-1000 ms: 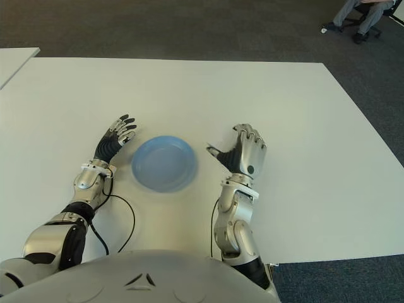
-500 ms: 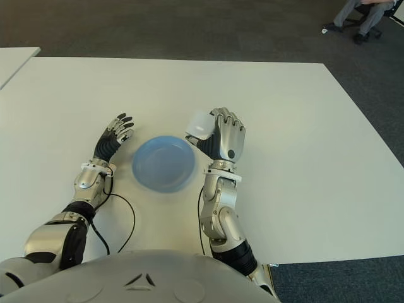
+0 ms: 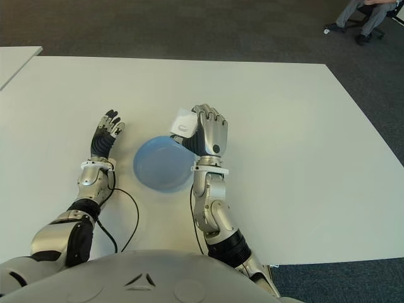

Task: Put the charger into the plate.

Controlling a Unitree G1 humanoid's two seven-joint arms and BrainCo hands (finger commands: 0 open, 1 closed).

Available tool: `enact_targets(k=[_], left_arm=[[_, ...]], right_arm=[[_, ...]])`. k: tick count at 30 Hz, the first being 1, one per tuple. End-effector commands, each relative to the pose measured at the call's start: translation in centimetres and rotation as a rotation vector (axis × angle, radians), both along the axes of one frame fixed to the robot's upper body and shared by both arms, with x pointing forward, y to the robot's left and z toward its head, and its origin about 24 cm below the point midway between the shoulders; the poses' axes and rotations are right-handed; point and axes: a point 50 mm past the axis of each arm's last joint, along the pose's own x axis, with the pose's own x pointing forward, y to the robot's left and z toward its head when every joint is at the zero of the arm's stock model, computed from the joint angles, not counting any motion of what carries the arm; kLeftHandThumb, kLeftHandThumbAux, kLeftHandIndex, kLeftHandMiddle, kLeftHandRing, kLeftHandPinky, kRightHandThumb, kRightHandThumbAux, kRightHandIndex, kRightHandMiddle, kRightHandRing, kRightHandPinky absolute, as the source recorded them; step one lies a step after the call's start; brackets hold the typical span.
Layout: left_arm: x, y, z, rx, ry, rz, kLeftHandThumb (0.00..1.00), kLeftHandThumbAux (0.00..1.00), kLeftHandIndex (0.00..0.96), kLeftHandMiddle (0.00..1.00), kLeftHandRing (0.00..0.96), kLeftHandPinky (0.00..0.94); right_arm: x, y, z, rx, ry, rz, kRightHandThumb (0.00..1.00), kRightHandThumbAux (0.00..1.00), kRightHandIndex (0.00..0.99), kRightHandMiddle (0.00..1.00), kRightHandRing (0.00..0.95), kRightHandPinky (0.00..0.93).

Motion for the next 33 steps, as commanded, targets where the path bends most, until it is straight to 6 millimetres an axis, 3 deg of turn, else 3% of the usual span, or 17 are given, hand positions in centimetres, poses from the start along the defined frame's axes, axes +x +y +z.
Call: enact_targets(k=[1,15,21,23,24,26,29,33], left_arm=[[-3.1,-1.1,-3.6,-0.067,0.190,0.033,0.033,0.611,0.030,0.072,0.077,0.107],[-3.1,-1.1,-3.5,-0.082,0.184,0.147,0.012,0.589,0.014,0.065,0.076,0.112],[-3.2,-1.1,-3.6,-0.087,0.187,0.161,0.006,0.580,0.014,0.070,0.083,0.123],[-3.2,-1.0,-3.6,-0.090,0.192,0.166,0.005,0.577,0.014,0.072,0.086,0.126],[-3.2,-1.0,-3.7,-0.092,0.194,0.168,0.003,0.575,0.015,0.074,0.086,0.116],[-3.2,-1.0,-3.7,-0.091,0.199,0.170,0.001,0.571,0.016,0.078,0.087,0.106],[-3.3,-1.0,-3.7,-0.092,0.199,0.162,0.000,0.565,0.021,0.088,0.095,0.125],[-3.3,-1.0,-3.7,-0.094,0.193,0.145,0.000,0.559,0.029,0.101,0.108,0.142]], right_arm=[[0.2,1.4,0.3,0.062,0.009,0.043,0.751,0.708,0.442,0.880,0.883,0.888],[0.7,2.4,-1.3,0.091,0.093,0.104,0.749,0.708,0.441,0.863,0.868,0.874],[0.8,2.4,-2.8,0.097,0.097,0.139,0.733,0.702,0.434,0.749,0.752,0.716],[0.8,2.4,-3.1,0.085,0.121,0.155,0.720,0.701,0.428,0.670,0.681,0.646],[0.8,2.3,-3.2,0.078,0.138,0.164,0.634,0.577,0.307,0.474,0.493,0.486],[0.8,2.4,-3.2,0.065,0.173,0.183,0.527,0.437,0.159,0.238,0.260,0.281],[0.6,2.4,-3.0,0.067,0.219,0.236,0.444,0.329,0.054,0.081,0.090,0.100],[0.5,2.1,-3.2,0.079,0.252,0.293,0.393,0.252,0.014,0.021,0.023,0.026]])
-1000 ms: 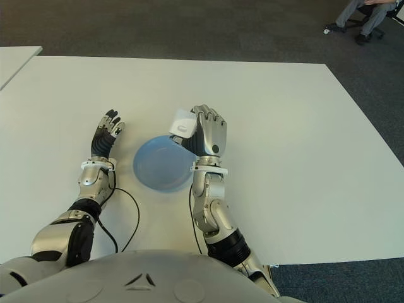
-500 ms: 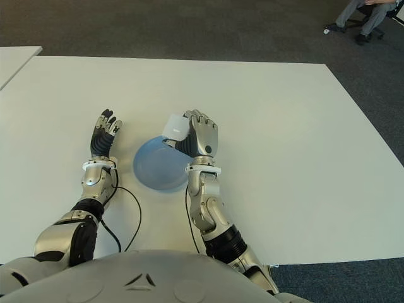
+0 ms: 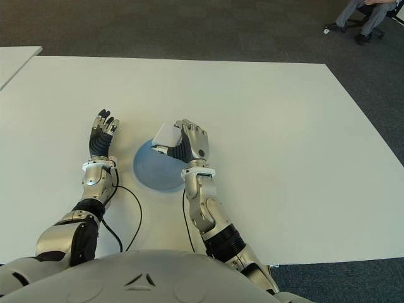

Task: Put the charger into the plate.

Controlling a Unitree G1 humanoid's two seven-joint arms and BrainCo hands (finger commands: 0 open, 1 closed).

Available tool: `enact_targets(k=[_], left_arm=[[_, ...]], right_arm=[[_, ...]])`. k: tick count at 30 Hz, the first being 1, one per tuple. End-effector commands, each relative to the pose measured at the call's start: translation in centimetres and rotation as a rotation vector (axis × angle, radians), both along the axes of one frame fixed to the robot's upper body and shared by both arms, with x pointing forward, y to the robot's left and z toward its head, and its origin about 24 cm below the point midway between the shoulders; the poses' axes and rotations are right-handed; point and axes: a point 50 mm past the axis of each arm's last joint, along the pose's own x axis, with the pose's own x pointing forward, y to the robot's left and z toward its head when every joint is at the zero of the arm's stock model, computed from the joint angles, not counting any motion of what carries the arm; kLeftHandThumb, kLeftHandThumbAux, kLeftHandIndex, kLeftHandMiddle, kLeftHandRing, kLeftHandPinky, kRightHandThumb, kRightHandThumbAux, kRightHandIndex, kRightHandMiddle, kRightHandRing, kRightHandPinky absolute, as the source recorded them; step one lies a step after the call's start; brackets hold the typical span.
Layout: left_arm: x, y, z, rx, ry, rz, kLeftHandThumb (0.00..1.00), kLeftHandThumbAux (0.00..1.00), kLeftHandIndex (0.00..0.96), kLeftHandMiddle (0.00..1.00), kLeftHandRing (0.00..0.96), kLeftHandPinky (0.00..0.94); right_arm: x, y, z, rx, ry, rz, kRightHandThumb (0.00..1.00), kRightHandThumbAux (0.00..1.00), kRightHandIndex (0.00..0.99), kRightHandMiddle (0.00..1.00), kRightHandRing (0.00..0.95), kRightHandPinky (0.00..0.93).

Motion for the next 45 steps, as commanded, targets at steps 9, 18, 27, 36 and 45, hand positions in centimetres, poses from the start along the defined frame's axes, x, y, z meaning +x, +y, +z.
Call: enact_targets(k=[9,18,27,36,45], left_arm=[[-3.3,-1.0,-3.7,-0.066,0.193,-0.026,0.000,0.551,0.033,0.106,0.115,0.149],[-3.3,-1.0,-3.8,-0.069,0.202,-0.043,0.006,0.560,0.032,0.094,0.108,0.146],[-3.3,-1.0,-3.9,-0.051,0.218,-0.066,0.009,0.566,0.036,0.091,0.102,0.141],[-3.3,-0.9,-3.9,-0.036,0.226,-0.065,0.010,0.577,0.070,0.128,0.149,0.207],[-3.2,-1.0,-3.9,-0.008,0.233,-0.073,0.016,0.578,0.086,0.153,0.169,0.203]], right_arm=[[0.0,-0.6,-0.2,0.010,0.054,0.156,0.347,0.176,0.000,0.000,0.000,0.000],[-0.1,-0.9,-0.5,0.005,0.078,0.187,0.359,0.144,0.000,0.000,0.000,0.000],[-0.1,-1.1,-0.6,0.045,0.121,0.244,0.289,0.133,0.000,0.000,0.000,0.000],[0.2,-1.6,-0.5,0.086,0.117,0.241,0.223,0.145,0.000,0.000,0.000,0.000],[0.7,-2.2,-0.3,0.153,0.067,0.185,0.176,0.181,0.000,0.000,0.000,0.000]])
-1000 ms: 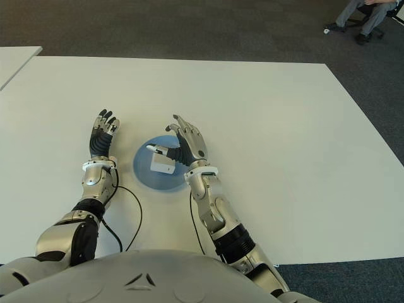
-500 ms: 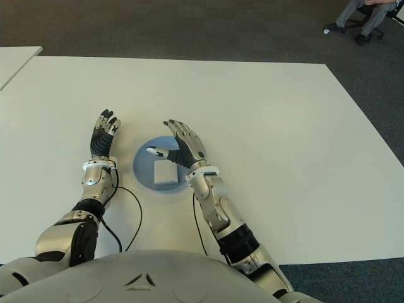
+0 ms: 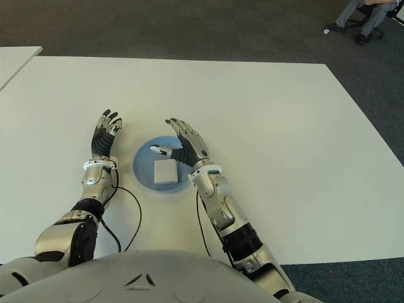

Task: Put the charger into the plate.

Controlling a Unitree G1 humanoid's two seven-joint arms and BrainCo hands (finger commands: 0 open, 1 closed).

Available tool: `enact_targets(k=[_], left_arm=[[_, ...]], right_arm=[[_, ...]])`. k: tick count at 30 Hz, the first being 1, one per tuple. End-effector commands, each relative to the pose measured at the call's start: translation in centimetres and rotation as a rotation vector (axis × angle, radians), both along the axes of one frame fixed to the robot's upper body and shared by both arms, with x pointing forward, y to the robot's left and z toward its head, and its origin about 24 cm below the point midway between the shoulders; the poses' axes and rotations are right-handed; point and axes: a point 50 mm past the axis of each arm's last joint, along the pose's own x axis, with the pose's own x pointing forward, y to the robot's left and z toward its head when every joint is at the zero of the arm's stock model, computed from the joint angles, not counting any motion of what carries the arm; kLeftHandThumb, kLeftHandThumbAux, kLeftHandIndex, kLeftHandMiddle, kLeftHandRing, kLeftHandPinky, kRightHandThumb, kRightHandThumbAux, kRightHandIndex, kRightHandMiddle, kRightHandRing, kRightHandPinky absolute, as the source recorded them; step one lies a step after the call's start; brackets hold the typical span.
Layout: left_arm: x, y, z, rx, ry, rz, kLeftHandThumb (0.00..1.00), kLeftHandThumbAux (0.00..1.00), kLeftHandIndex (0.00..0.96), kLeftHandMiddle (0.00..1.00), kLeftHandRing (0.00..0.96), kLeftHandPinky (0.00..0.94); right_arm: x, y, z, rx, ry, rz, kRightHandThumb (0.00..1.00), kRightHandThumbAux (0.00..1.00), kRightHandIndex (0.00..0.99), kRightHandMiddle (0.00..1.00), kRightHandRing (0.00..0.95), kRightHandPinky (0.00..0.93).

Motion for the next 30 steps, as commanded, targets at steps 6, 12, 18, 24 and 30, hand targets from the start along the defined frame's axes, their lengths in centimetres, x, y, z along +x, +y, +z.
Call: enact_targets(k=[6,12,18,24,30], left_arm=[[-3.4,-0.8,-3.8,-0.032,0.208,-0.008,0.003,0.598,0.111,0.172,0.175,0.198],[-3.3,-1.0,-3.7,-0.033,0.193,-0.064,0.024,0.595,0.126,0.185,0.183,0.210],[-3.3,-1.1,-3.5,-0.018,0.175,-0.110,0.047,0.592,0.133,0.200,0.202,0.234],[-3.4,-1.1,-3.3,0.003,0.155,-0.127,0.064,0.589,0.131,0.206,0.210,0.235],[-3.6,-1.0,-3.3,0.019,0.147,-0.128,0.073,0.584,0.134,0.213,0.216,0.240]], right_arm=[[1.5,-1.9,0.0,0.120,-0.030,-0.073,0.127,0.232,0.000,0.000,0.000,0.000],[2.8,-3.3,-0.2,0.287,-0.031,-0.118,0.097,0.311,0.000,0.000,0.000,0.000],[3.3,-3.9,-0.4,0.429,-0.048,-0.174,0.088,0.402,0.000,0.000,0.000,0.000],[3.6,-4.4,-0.5,0.555,-0.054,-0.220,0.053,0.505,0.000,0.000,0.000,0.000],[3.7,-4.4,-1.2,0.650,-0.043,-0.245,0.011,0.667,0.000,0.000,0.000,0.000]])
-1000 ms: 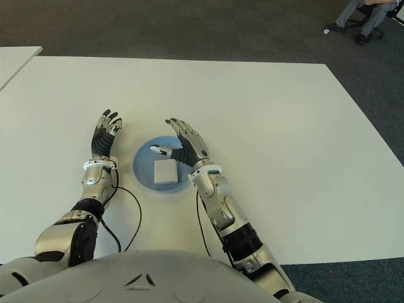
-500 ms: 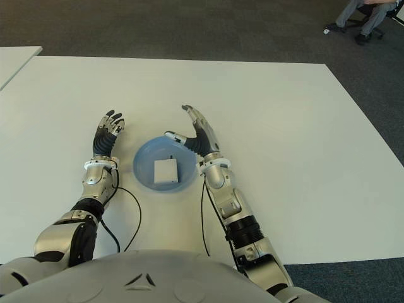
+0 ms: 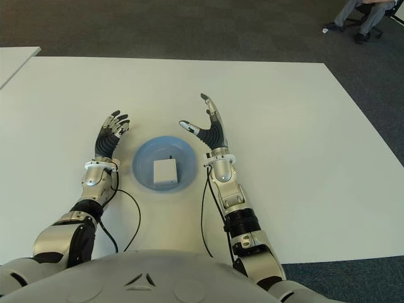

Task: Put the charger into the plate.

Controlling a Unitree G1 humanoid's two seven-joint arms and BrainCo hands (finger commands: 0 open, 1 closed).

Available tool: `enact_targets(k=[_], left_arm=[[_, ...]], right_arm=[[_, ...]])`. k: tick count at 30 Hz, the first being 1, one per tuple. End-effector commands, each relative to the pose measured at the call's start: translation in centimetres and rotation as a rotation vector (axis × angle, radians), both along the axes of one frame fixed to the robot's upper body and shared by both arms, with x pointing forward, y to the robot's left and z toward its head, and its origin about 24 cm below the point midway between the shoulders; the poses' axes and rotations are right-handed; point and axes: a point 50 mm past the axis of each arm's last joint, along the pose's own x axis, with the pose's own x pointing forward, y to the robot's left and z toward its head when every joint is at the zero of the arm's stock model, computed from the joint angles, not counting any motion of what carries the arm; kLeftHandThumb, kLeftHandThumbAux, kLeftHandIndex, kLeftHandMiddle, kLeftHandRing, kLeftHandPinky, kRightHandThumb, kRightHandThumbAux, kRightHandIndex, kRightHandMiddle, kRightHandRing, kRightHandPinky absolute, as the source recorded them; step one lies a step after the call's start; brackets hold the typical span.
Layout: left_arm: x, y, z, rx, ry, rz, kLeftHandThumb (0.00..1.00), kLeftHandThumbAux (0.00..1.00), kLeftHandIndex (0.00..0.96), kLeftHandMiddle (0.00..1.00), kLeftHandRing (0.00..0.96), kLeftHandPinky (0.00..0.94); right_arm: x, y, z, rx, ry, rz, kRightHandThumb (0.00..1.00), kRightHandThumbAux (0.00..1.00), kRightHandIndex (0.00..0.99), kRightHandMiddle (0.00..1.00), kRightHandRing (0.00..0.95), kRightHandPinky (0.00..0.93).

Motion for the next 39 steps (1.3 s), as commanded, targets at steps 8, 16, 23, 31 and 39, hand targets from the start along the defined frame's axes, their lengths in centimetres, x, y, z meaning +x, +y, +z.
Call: enact_targets(k=[8,16,23,31,39], left_arm=[[-3.5,-0.2,-3.5,-0.009,0.181,-0.014,0.072,0.581,0.139,0.219,0.224,0.245],[-3.7,0.0,-3.5,-0.002,0.177,-0.018,0.074,0.566,0.139,0.222,0.229,0.248],[-3.8,0.1,-3.5,0.009,0.180,-0.010,0.076,0.562,0.133,0.230,0.235,0.253],[-3.8,0.2,-3.5,0.006,0.175,-0.006,0.071,0.571,0.133,0.236,0.241,0.258],[-3.7,0.3,-3.2,0.009,0.160,0.006,0.071,0.577,0.138,0.237,0.243,0.258]], right_arm=[[0.2,0.1,-0.9,0.127,-0.024,-0.009,0.000,0.787,0.004,0.002,0.000,0.012],[0.3,-0.8,-2.1,0.168,0.000,-0.008,0.000,0.828,0.040,0.040,0.025,0.052],[0.3,-1.2,-3.1,0.265,0.030,0.015,0.000,0.855,0.082,0.086,0.057,0.081],[0.2,-1.5,-3.9,0.309,0.063,0.026,0.000,0.860,0.113,0.112,0.074,0.080],[0.3,-1.7,-5.4,0.316,0.148,0.020,0.000,0.862,0.142,0.135,0.089,0.086]])
